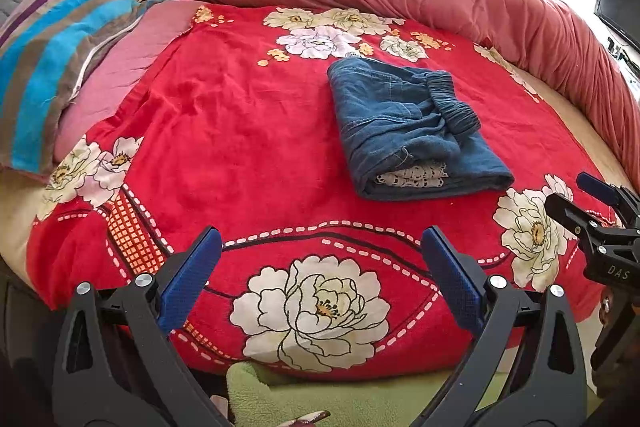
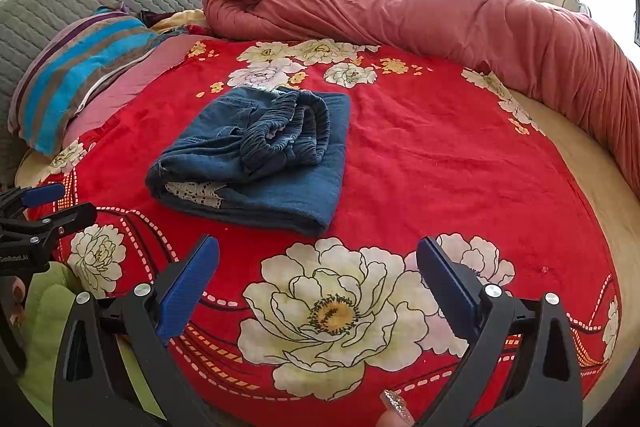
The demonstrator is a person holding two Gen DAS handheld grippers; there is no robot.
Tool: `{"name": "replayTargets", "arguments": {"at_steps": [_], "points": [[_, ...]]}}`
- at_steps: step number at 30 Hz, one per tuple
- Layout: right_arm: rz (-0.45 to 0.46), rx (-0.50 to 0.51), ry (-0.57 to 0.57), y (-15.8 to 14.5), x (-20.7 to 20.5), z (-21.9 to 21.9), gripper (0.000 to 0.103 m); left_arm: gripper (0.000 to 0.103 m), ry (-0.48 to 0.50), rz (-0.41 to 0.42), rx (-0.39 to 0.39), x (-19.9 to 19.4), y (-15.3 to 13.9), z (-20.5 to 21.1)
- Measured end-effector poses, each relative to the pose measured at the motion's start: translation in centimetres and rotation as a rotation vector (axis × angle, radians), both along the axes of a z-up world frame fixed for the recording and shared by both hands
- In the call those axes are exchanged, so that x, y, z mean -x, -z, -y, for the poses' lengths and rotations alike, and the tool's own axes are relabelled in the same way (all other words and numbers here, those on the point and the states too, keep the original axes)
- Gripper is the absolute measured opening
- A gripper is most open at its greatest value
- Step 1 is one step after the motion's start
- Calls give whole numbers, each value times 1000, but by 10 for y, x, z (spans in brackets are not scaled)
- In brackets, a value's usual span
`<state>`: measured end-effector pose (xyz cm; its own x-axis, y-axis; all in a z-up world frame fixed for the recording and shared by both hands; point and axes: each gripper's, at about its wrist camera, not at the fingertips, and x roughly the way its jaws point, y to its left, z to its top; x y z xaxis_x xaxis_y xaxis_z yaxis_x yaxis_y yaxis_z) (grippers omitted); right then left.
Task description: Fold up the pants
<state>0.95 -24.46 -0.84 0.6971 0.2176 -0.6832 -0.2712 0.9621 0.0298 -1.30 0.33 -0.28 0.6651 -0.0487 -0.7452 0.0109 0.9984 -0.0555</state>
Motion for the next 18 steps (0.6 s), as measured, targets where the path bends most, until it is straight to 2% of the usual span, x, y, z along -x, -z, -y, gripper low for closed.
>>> {"name": "replayTargets", "arguments": {"at_steps": [18], "points": [[-8, 10, 20, 5, -3, 6, 98, 93, -11, -19, 6, -3, 5, 0]]}}
